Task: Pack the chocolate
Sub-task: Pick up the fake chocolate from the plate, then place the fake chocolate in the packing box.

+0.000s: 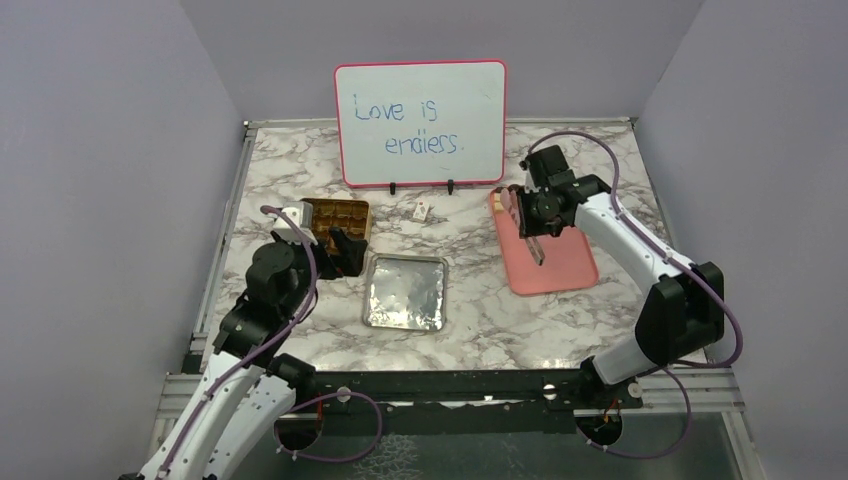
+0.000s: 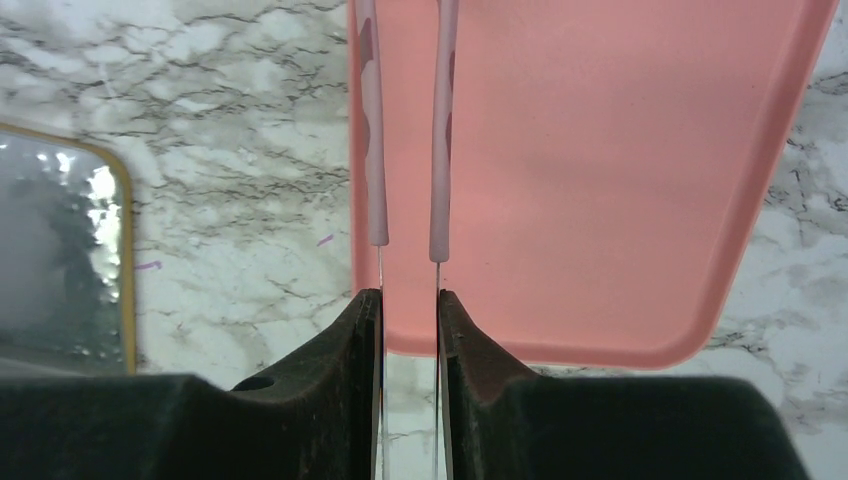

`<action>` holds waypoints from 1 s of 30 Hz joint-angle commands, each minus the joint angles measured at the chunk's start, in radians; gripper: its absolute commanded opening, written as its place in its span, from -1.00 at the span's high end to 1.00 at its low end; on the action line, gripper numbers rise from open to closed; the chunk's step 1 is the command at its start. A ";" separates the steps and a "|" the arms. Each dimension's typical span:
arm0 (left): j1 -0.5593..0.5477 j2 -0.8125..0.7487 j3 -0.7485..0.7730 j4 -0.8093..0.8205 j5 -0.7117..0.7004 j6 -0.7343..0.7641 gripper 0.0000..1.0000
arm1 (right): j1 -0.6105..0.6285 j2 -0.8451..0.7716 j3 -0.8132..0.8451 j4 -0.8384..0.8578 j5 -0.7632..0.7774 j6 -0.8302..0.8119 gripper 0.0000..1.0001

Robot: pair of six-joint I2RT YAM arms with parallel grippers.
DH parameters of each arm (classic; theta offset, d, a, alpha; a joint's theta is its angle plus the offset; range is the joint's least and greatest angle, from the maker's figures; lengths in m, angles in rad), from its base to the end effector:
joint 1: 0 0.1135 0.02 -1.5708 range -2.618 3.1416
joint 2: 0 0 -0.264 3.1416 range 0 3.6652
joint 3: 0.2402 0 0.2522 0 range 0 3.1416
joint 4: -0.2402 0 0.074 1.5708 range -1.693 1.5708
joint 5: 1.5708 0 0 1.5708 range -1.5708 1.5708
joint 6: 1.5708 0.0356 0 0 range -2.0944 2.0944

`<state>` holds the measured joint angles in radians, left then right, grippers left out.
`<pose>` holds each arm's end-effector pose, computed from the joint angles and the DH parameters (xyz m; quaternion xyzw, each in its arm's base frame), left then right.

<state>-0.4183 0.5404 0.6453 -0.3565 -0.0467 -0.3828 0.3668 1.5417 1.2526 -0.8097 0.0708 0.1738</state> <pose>0.1259 -0.0542 0.3074 -0.0003 0.7902 -0.2219 0.5713 0.2940 0.1103 0.2675 -0.0854 0.9679 0.0292 0.2344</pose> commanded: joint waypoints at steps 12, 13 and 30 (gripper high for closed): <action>0.004 -0.132 0.148 -0.022 -0.118 -0.041 -0.98 | 0.384 0.058 0.123 0.192 -0.136 0.105 0.47; 0.005 -0.137 0.154 -0.022 -0.117 -0.043 -0.98 | 0.413 0.078 0.145 0.199 -0.132 0.106 0.47; 0.005 -0.191 0.264 -0.032 -0.114 -0.080 -0.98 | 0.694 0.514 0.603 0.260 -0.122 0.118 0.47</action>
<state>-0.4183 0.3721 0.8803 -0.3912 -0.1467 -0.4587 1.0370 1.9923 1.7748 -0.5823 -0.0433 0.2893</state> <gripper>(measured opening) 0.990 0.267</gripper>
